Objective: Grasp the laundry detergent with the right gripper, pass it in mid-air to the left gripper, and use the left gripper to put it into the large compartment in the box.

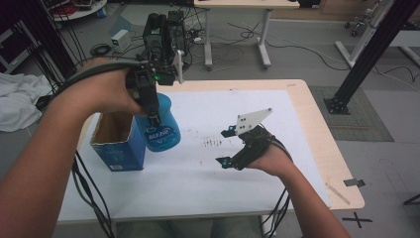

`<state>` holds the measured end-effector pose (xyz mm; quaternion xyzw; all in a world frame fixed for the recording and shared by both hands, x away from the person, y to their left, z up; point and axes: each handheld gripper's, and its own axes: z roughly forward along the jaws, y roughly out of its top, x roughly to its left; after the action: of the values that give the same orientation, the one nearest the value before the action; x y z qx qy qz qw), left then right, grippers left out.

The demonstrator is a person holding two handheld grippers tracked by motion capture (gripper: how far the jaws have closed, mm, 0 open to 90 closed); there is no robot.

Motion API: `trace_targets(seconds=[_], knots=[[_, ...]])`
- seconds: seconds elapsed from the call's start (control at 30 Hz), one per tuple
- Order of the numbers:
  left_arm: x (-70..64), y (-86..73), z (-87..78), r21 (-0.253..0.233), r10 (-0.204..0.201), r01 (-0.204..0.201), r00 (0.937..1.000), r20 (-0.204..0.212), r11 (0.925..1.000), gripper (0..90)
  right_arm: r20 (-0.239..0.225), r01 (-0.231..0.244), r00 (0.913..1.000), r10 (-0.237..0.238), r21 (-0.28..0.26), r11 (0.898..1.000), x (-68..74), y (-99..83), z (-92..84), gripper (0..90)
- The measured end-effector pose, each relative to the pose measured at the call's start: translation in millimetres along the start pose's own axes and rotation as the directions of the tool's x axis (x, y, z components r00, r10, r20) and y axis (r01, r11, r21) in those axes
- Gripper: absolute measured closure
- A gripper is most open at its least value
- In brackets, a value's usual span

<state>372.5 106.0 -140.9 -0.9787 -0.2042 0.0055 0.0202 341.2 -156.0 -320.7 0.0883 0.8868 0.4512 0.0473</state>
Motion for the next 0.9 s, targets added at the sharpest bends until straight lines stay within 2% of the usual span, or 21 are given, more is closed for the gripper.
trace_targets(seconds=[0.2, 0.4, 0.43, 0.47, 0.5, 0.53, 0.57, 0.6, 0.67, 0.7, 0.77, 0.8, 0.87, 0.9], knots=[[20.5, -21.4, -13.1, -0.002, -0.079, 0.079, 0.9969, -0.009, 0.9969, 39.9, 0.000, -0.004, 1.0000, 0.004, 0.004, 1.000, -2.4, -0.1, 1.6, 12.8], [42.3, -44.9, -23.4, -0.006, -0.163, 0.163, 0.9866, -0.004, 0.9866, 39.9, -0.004, -0.005, 1.0000, 0.005, 0.009, 1.000, -5.2, -0.1, 4.3, 12.8], [45.4, -49.9, -24.8, -0.022, -0.198, 0.198, 0.9801, 0.005, 0.9799, 39.9, -0.001, -0.009, 1.0000, 0.009, 0.008, 1.000, -5.0, -0.1, 4.8, 12.8], [48.9, -52.9, -26.7, -0.018, -0.200, 0.200, 0.9799, 0.002, 0.9797, 39.9, -0.003, -0.009, 1.0000, 0.009, 0.012, 1.000, -5.5, 0.0, 5.3, 12.8], [52.0, -57.0, -27.9, -0.024, -0.228, 0.228, 0.9737, 0.008, 0.9734, 39.9, -0.006, -0.010, 0.9999, 0.010, 0.013, 1.000, -5.7, 0.0, 5.9, 12.8], [56.5, -61.1, -29.3, -0.013, -0.230, 0.230, 0.9731, 0.006, 0.9730, 39.9, -0.003, 0.005, 1.0000, -0.005, 0.009, 1.000, -6.9, 0.0, 6.9, 12.8], [60.5, -65.7, -29.2, -0.020, -0.252, 0.252, 0.9677, 0.004, 0.9675, 39.9, -0.006, 0.006, 1.0000, -0.006, 0.018, 1.000, -7.1, 0.3, 6.9, 12.8], [63.8, -68.6, -29.7, -0.011, -0.254, 0.254, 0.9672, 0.006, 0.9671, 39.9, -0.009, 0.006, 0.9999, -0.006, 0.020, 1.000, -7.3, 0.5, 7.7, 12.8], [69.8, -76.0, -27.5, -0.014, -0.300, 0.300, 0.9538, 0.009, 0.9537, 39.9, -0.006, 0.001, 1.0000, -0.001, 0.023, 1.000, -8.0, 0.4, 8.5, 12.8], [72.8, -78.1, -27.1, -0.001, -0.298, 0.298, 0.9546, 0.007, 0.9546, 39.9, -0.004, -0.002, 1.0000, 0.002, 0.019, 1.000, -7.8, 0.1, 9.4, 12.8], [79.1, -82.9, -23.8, 0.014, -0.319, 0.318, 0.9479, 0.007, 0.9478, 39.9, -0.007, 0.004, 1.0000, -0.004, 0.031, 1.000, -8.7, 0.3, 9.7, 12.8], [80.4, -84.5, -22.4, 0.010, -0.336, 0.336, 0.9418, 0.011, 0.9419, 39.9, -0.004, -0.001, 1.0000, 0.001, 0.027, 1.000, -8.6, 0.1, 10.9, 12.7], [85.6, -88.5, -21.2, 0.016, -0.344, 0.344, 0.9389, 0.011, 0.9389, 39.8, -0.004, -0.004, 1.0000, 0.004, 0.031, 1.000, -8.9, -0.1, 11.5, 12.8], [87.5, -90.1, -20.3, 0.010, -0.358, 0.358, 0.9335, 0.013, 0.9336, 39.8, -0.002, -0.003, 1.0000, 0.003, 0.028, 1.000, -8.9, -0.2, 12.3, 12.8]])
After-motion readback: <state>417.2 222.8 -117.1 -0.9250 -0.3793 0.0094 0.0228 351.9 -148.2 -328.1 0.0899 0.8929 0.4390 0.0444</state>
